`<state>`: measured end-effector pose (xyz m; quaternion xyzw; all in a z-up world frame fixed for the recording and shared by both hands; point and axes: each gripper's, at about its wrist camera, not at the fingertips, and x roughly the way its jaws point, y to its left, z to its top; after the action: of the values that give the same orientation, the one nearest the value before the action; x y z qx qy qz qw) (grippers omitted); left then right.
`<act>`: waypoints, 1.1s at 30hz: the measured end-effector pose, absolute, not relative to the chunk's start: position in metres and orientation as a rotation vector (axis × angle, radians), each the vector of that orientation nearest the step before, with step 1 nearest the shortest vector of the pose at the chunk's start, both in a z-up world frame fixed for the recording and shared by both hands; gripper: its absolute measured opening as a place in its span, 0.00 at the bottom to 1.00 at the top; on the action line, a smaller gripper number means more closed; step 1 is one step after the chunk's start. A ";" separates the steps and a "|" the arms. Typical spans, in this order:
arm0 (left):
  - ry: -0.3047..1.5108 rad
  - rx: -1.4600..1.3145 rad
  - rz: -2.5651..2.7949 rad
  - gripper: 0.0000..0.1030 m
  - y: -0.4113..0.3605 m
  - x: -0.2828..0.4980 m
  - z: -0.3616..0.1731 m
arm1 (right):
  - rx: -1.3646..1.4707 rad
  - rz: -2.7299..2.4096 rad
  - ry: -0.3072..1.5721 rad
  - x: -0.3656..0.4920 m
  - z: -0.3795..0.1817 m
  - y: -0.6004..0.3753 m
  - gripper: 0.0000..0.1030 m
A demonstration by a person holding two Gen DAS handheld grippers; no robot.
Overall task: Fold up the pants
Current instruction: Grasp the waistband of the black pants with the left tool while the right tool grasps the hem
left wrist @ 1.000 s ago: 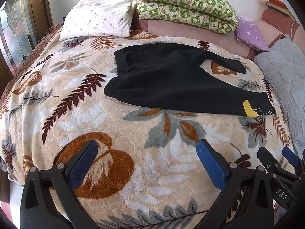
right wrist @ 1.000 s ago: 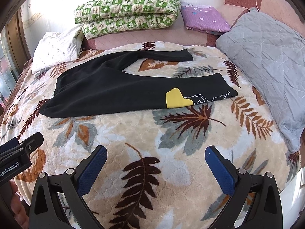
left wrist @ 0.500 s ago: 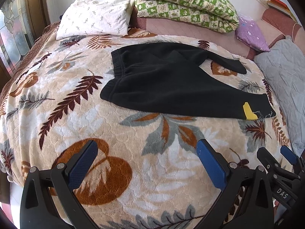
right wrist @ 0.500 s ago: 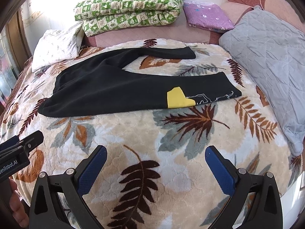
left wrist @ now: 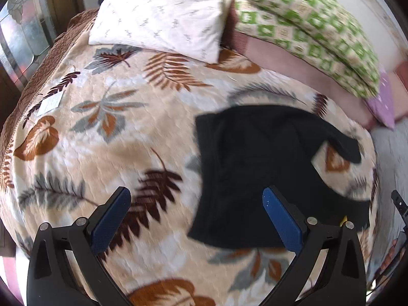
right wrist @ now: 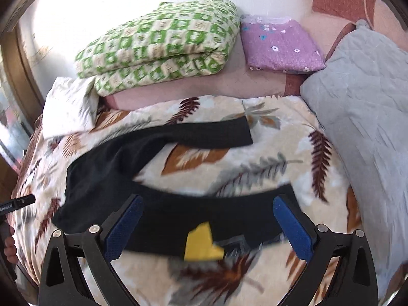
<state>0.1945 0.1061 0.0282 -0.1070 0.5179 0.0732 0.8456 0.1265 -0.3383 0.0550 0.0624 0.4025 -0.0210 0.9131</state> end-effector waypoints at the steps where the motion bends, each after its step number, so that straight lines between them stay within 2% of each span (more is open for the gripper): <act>1: 1.100 -0.234 0.168 1.00 0.112 0.203 0.027 | 0.148 -0.031 0.847 0.144 0.054 -0.348 0.93; 2: 1.110 -0.243 0.184 1.00 0.118 0.214 0.025 | 0.165 -0.030 0.866 0.169 0.052 -0.360 0.84; 11: 1.236 -0.313 0.239 1.00 0.151 0.289 -0.014 | 0.261 0.002 1.069 0.334 -0.019 -0.419 0.58; 19: 1.317 -0.423 0.183 1.00 0.149 0.331 -0.043 | 0.291 0.009 1.096 0.388 -0.045 -0.435 0.56; 29: 1.368 -0.437 0.117 1.00 0.127 0.346 -0.076 | 0.301 0.013 1.088 0.399 -0.047 -0.435 0.57; 30: 1.363 -0.436 0.116 0.93 0.125 0.347 -0.078 | 0.300 0.009 1.087 0.399 -0.047 -0.435 0.57; 31: 1.368 -0.435 0.116 0.81 0.124 0.350 -0.079 | 0.300 0.005 1.086 0.399 -0.047 -0.436 0.57; 33: 1.383 -0.446 0.107 0.72 0.123 0.355 -0.080 | 0.307 0.006 1.087 0.400 -0.048 -0.439 0.57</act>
<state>0.3548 0.1225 -0.0796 -0.2038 0.6321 0.0490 0.7460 0.4004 -0.4385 -0.0477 0.1455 0.5152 0.0027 0.8447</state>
